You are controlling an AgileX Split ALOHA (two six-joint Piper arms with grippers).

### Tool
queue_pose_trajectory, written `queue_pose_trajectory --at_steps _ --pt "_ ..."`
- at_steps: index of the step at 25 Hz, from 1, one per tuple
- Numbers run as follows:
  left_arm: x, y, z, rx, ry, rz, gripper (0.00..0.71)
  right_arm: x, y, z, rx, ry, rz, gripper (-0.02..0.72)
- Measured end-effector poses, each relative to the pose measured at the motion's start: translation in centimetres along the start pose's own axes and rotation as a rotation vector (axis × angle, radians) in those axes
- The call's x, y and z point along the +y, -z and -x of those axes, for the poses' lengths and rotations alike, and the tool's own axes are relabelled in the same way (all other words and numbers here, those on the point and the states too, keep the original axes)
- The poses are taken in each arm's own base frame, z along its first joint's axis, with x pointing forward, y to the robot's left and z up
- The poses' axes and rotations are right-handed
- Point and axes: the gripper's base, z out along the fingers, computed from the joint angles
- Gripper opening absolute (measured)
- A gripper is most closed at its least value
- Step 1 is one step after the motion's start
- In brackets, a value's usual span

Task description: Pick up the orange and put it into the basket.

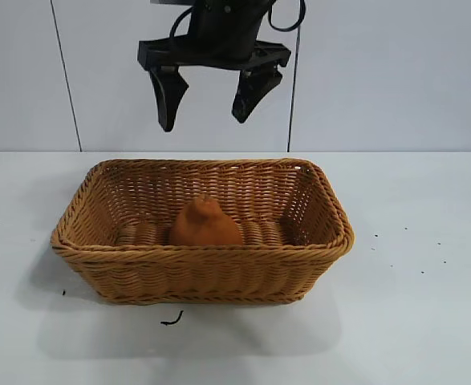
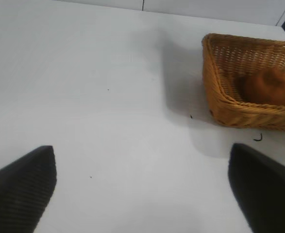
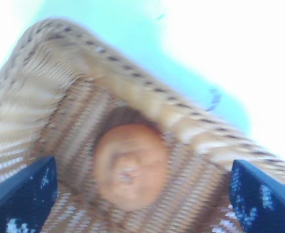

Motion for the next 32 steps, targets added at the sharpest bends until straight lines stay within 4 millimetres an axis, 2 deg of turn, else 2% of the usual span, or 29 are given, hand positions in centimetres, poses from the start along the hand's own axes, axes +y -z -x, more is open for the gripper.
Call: queue_pose_trajectory --at_steps 7,13,17,18,19,22,26,32 --pt "0.0 0.0 0.0 0.0 0.0 0.0 0.692 -9.6 0.1 -1.0 0.007 -0.181 -0.079 0.69" --pt "0.0 0.0 0.0 0.0 0.0 0.0 0.692 -18.2 0.8 -3.6 0.014 -0.35 -0.151 0.69" --pt "0.0 0.0 0.0 0.0 0.0 0.0 0.692 -21.9 1.4 -5.4 0.016 -0.443 -0.163 0.69" --pt "0.0 0.0 0.0 0.0 0.0 0.0 0.692 -21.9 1.4 -5.4 0.016 -0.443 -0.163 0.69" --pt "0.0 0.0 0.0 0.0 0.0 0.0 0.692 -22.8 1.8 -6.3 0.026 -0.472 -0.161 0.69" --pt "0.0 0.0 0.0 0.0 0.0 0.0 0.692 -22.6 2.3 -7.5 0.058 -0.477 -0.151 0.69" --pt "0.0 0.0 0.0 0.0 0.0 0.0 0.692 -21.2 3.6 -9.3 0.101 -0.474 -0.123 0.69" --pt "0.0 0.0 0.0 0.0 0.0 0.0 0.692 -18.4 5.9 -13.6 0.178 -0.477 -0.095 0.69"
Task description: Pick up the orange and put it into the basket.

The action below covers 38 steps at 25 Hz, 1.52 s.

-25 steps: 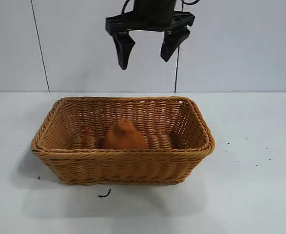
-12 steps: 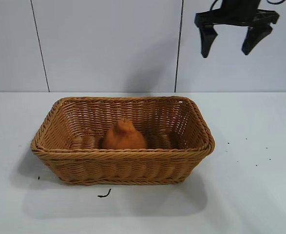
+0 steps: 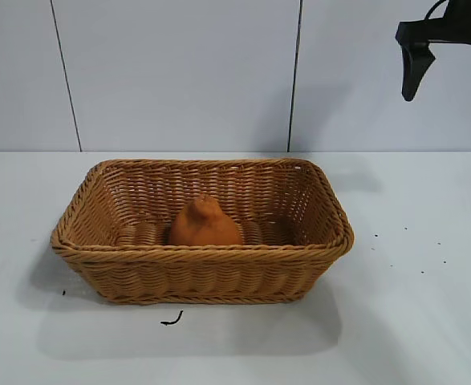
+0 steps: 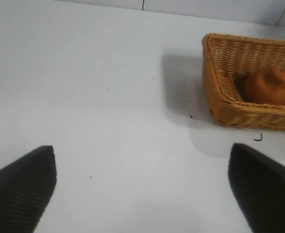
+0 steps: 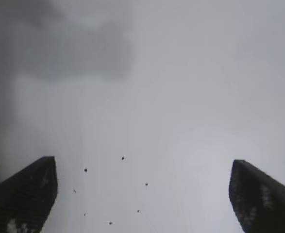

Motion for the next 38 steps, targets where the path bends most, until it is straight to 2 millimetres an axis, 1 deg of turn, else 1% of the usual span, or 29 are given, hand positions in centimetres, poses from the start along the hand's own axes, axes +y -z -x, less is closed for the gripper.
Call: queue_pose_trajectory --at_steps 2,4,6,7,11,14,15,21,23,24,30,31,32,33,34,38 --pt "0.0 0.0 0.0 0.0 0.0 0.0 0.692 0.1 0.3 -2.5 0.039 0.001 0.001 0.69" --pt "0.0 0.0 0.0 0.0 0.0 0.0 0.692 0.1 1.2 -5.1 0.057 0.003 0.001 0.69" --pt "0.0 0.0 0.0 0.0 0.0 0.0 0.692 0.2 1.6 -7.9 0.086 0.009 0.002 0.69" --pt "0.0 0.0 0.0 0.0 0.0 0.0 0.692 0.2 2.1 -9.2 0.084 0.009 0.002 0.69" --pt "0.0 0.0 0.0 0.0 0.0 0.0 0.692 0.4 3.0 -14.9 0.1 0.013 0.003 0.693" --pt "0.0 0.0 0.0 0.0 0.0 0.0 0.692 0.4 2.8 -18.8 0.079 0.033 0.003 0.693" --pt "0.0 0.0 0.0 0.0 0.0 0.0 0.692 0.5 2.9 -19.8 0.052 0.039 0.002 0.693" --pt "0.0 0.0 0.0 0.0 0.0 0.0 0.692 0.6 1.9 -26.4 -0.085 0.047 -0.005 0.694" --pt "0.0 0.0 0.0 0.0 0.0 0.0 0.692 0.6 2.2 -28.1 -0.155 0.048 -0.009 0.696" --pt "0.0 0.0 0.0 0.0 0.0 0.0 0.692 0.6 2.6 -28.5 -0.197 0.049 -0.01 0.696" --pt "0.0 0.0 0.0 0.0 -0.001 0.0 0.692 0.8 5.9 -31.9 -0.51 0.059 -0.025 0.696" --pt "0.0 0.0 0.0 0.0 -0.001 0.0 0.692 0.8 5.9 -31.9 -0.51 0.059 -0.025 0.696" --pt "0.0 0.0 0.0 0.0 -0.001 0.0 0.692 0.8 6.3 -32.5 -0.551 0.06 -0.027 0.696" --pt "0.0 0.0 0.0 0.0 -0.001 0.0 0.692 0.8 6.6 -33.1 -0.598 0.06 -0.029 0.696" --pt "0.0 0.0 0.0 0.0 -0.001 0.0 0.692 0.9 7.3 -34.4 -0.689 0.062 -0.033 0.696" --pt "0.0 0.0 0.0 0.0 -0.001 0.0 0.692 0.9 8.1 -36.5 -0.828 0.064 -0.039 0.696"
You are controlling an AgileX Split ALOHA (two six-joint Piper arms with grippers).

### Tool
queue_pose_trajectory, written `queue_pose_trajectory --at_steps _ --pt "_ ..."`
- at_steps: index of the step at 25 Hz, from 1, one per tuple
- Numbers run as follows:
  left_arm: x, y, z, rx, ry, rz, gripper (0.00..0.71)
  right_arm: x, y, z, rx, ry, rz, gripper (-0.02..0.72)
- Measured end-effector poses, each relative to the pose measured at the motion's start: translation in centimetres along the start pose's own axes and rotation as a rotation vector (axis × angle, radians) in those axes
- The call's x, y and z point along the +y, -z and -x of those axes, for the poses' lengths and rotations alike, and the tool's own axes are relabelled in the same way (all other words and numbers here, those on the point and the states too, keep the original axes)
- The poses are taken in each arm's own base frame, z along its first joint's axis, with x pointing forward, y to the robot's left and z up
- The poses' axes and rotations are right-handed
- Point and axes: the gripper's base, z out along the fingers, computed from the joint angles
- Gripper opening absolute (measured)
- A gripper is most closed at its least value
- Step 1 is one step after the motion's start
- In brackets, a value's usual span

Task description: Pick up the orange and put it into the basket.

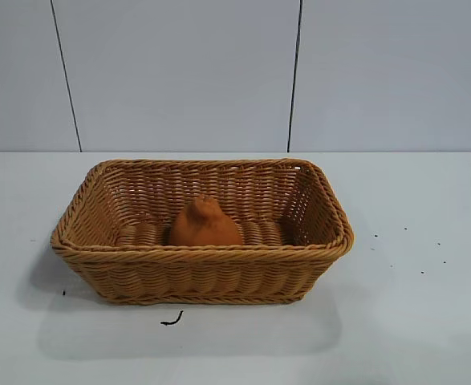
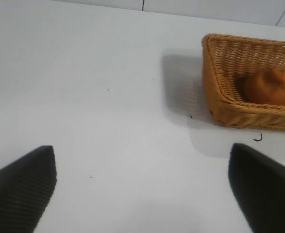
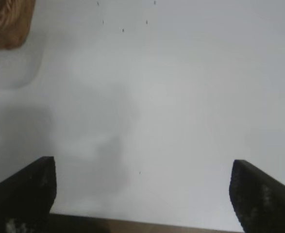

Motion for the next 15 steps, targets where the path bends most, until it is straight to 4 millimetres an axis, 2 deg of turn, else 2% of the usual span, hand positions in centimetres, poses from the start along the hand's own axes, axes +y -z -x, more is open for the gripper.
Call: queue_pose_trajectory --at_steps 4,15 --pt "0.0 0.0 0.0 0.0 0.0 -0.001 0.692 0.1 1.4 -0.8 -0.099 0.002 -0.007 0.696" --pt "0.0 0.0 0.0 -0.001 0.0 -0.001 0.692 0.1 1.5 -0.9 -0.106 0.002 -0.007 0.696"
